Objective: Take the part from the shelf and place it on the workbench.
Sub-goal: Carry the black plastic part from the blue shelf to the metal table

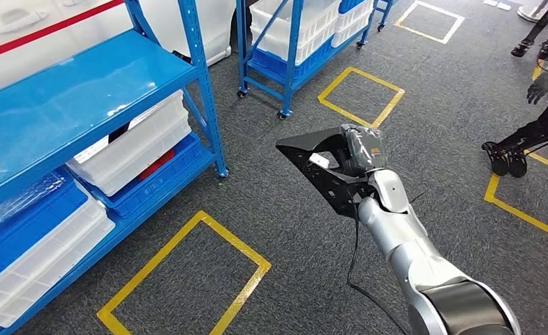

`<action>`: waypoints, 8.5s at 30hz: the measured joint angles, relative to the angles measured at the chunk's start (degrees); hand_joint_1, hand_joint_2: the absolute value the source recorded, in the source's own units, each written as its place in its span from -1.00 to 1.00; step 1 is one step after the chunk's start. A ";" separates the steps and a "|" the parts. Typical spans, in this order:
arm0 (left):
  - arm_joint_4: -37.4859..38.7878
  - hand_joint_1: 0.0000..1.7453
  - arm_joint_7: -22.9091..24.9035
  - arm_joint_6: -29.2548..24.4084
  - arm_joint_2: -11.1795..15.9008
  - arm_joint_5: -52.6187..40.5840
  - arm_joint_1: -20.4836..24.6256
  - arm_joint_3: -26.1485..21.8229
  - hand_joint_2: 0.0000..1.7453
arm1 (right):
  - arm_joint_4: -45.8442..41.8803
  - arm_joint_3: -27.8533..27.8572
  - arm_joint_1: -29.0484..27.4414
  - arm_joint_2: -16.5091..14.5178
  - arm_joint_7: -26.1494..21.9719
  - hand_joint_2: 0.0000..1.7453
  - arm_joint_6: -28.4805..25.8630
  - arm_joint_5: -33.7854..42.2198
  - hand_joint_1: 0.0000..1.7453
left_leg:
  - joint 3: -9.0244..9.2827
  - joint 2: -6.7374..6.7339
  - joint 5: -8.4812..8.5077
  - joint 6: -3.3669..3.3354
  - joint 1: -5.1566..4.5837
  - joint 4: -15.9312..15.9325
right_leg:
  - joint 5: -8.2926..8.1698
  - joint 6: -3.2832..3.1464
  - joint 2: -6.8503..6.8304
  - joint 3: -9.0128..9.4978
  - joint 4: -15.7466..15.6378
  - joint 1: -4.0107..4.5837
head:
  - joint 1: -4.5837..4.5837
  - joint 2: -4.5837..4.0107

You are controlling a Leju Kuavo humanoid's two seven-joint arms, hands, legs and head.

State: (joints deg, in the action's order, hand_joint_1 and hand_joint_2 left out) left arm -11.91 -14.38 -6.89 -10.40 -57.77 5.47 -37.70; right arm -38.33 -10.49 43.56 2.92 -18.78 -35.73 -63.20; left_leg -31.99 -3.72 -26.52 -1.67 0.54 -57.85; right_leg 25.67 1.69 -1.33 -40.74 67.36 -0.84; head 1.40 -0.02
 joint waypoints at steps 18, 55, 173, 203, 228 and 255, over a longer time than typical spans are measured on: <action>0.02 -1.00 0.99 -0.15 0.02 -1.85 -0.28 -0.09 1.00 | -1.98 -6.17 0.47 6.18 1.42 1.00 -1.08 7.25 1.00 | -1.77 7.46 0.04 1.63 0.26 -2.18 | -2.21 -1.99 7.70 3.99 -8.44 0.34 | -0.01 0.00; 0.09 -1.00 1.01 -0.92 -0.12 -1.68 -1.03 -0.51 1.00 | -7.75 -8.58 -3.60 8.13 5.53 1.00 -1.80 4.98 1.00 | -0.70 5.28 1.20 -0.26 -0.09 0.56 | -0.09 -0.33 4.80 1.63 -4.86 0.18 | -0.01 0.00; 0.09 -1.00 -6.68 3.76 -0.64 -3.11 -0.29 -1.15 1.00 | -21.37 -7.29 -10.90 11.04 9.91 1.00 2.80 0.76 1.00 | -1.36 7.61 0.61 1.18 -0.01 -0.30 | -1.63 -1.12 8.56 5.47 -9.76 -0.11 | -0.04 0.00; 0.09 -1.00 -6.66 4.96 -0.99 -1.86 -0.41 -2.28 1.00 | -21.28 -6.82 -8.52 10.01 11.09 1.00 4.04 -5.06 1.00 | -2.24 4.56 1.19 0.78 -0.33 -0.69 | -1.12 -1.89 5.14 5.86 -9.53 0.59 | -0.08 0.00; 0.09 -1.00 -4.23 9.80 -0.92 0.38 -1.03 -5.63 1.00 | -16.93 -12.03 5.66 14.84 11.77 1.00 10.55 -4.51 1.00 | 1.33 3.30 -0.90 -0.37 0.29 1.17 | 0.98 2.18 1.54 -3.18 3.69 -1.23 | -0.10 0.00; 0.09 -1.00 -3.07 10.07 -0.04 1.42 -0.14 -7.14 1.00 | -16.34 -14.32 6.22 16.08 12.40 1.00 11.65 -3.58 1.00 | -8.56 5.90 7.61 -2.97 -2.71 -0.06 | 15.44 0.03 2.10 13.30 0.15 1.12 | -0.02 0.00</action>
State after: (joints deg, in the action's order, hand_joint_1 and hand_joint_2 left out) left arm -11.82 -17.45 3.18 -10.44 -56.35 5.33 -44.83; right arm -54.67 -24.81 49.79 18.99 -6.38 -24.08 -66.78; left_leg -40.55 2.19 -18.90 -4.64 -2.17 -57.91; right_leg 41.11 1.72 0.77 -27.43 67.51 0.28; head 1.38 -0.02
